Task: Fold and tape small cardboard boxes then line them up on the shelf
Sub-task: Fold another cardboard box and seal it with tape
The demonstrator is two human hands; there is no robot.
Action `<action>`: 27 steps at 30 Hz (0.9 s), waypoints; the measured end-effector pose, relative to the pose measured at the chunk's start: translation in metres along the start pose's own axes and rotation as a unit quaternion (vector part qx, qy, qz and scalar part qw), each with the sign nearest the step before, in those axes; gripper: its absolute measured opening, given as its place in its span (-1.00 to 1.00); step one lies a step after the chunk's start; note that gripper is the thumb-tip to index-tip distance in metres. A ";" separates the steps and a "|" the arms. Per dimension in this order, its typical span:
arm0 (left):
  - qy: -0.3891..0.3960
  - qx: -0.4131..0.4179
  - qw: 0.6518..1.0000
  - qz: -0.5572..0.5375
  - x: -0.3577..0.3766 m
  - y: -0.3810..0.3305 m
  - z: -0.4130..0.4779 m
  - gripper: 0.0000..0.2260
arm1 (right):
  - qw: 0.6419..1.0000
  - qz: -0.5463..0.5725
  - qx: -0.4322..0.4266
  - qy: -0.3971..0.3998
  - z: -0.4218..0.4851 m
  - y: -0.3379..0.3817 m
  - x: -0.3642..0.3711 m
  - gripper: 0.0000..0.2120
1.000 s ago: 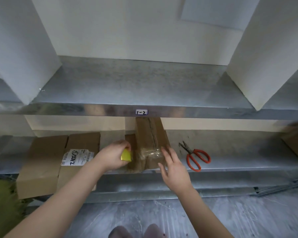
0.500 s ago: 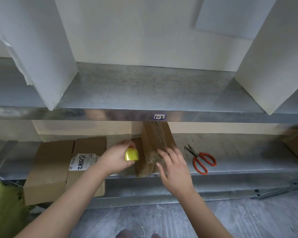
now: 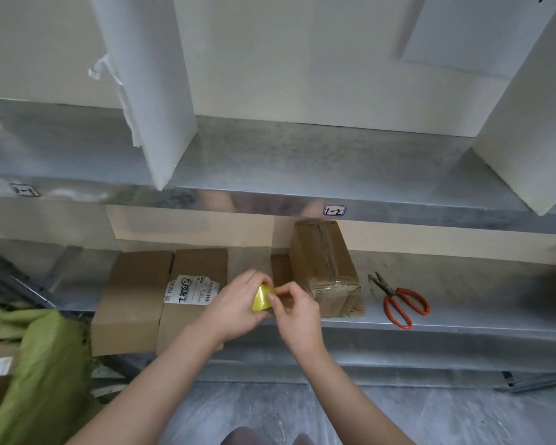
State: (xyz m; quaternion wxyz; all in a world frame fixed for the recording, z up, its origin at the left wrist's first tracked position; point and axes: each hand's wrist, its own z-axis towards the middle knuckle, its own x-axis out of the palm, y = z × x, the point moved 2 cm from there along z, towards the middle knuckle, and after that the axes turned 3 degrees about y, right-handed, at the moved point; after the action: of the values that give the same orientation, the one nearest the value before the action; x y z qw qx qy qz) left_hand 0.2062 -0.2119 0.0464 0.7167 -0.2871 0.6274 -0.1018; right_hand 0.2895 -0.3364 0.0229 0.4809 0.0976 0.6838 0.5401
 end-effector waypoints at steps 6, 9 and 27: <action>0.054 -0.008 0.996 -0.066 -0.006 0.017 -0.023 -0.41 | 0.998 0.069 0.007 -0.013 0.003 -0.001 0.016 -0.91; 0.044 -0.071 0.990 -0.110 -0.008 0.035 -0.031 -0.32 | 0.997 0.069 0.034 0.011 0.006 -0.005 0.027 -0.89; -0.003 -0.107 0.987 0.119 0.033 0.079 -0.007 -0.52 | 0.985 0.046 0.164 0.028 0.030 -0.033 0.078 -0.87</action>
State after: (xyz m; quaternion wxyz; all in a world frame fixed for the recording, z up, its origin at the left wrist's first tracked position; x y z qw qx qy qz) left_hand 0.1886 -0.1658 -0.0241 0.6905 -0.2858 0.6624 0.0527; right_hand 0.2850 -0.2795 -0.0460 0.4140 0.1913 0.7708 0.4448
